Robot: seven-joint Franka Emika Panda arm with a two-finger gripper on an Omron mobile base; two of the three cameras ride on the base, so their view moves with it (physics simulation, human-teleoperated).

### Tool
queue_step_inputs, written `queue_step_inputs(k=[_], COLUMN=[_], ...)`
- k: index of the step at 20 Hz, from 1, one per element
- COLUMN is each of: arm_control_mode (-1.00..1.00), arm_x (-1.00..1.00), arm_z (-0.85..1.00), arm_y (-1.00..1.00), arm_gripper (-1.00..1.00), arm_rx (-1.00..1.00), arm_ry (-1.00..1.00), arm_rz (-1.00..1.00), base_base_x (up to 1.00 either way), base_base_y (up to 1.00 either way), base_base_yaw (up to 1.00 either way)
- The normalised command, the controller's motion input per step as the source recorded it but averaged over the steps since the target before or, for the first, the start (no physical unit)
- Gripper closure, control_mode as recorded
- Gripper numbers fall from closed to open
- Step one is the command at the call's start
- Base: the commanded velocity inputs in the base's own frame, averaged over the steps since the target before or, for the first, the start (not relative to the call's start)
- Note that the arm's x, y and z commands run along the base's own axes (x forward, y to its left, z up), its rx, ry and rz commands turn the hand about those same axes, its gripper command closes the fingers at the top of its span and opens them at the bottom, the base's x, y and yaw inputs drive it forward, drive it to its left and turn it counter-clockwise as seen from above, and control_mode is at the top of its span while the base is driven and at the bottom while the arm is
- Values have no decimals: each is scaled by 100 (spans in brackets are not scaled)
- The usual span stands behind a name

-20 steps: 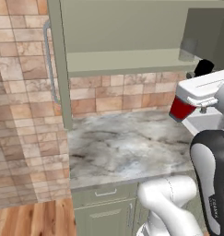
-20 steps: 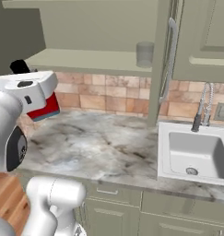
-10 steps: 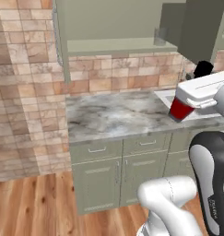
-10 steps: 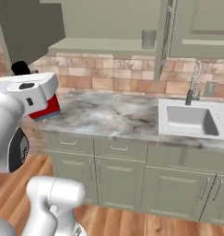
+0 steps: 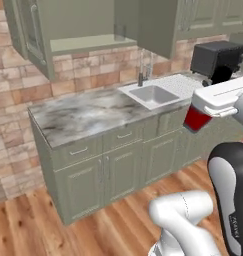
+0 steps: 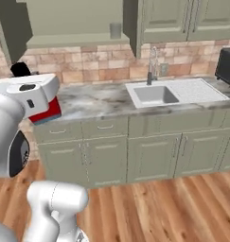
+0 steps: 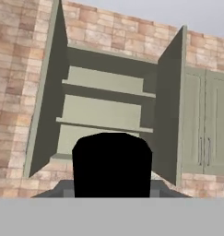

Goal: There is a bowl on the dining counter. Grab a lemon wedge from the fridge and place it in the bowl. Then get the liquor bottle and glass cup from the cabinet and place them next to the bowl.

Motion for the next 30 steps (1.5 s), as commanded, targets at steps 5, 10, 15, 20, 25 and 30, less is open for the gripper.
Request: queue_step_inputs(k=[5, 10, 15, 20, 25, 30], arm_control_mode=[100, 100, 100, 100, 100, 100], arm_x=[0, 0, 0, 0, 0, 0], arm_z=[0, 0, 0, 0, 0, 0], arm_y=[0, 0, 0, 0, 0, 0], arm_gripper=[100, 100, 100, 100, 100, 100], arm_rx=[0, 0, 0, 0, 0, 0], arm_ry=[0, 0, 0, 0, 0, 0], arm_rz=[0, 0, 0, 0, 0, 0], base_base_x=[-82, -83, -89, 31, 35, -69], base_base_y=[17, 13, 18, 94, 57, 14], base_base_yaw=[-77, -76, -73, -31, -25, -55])
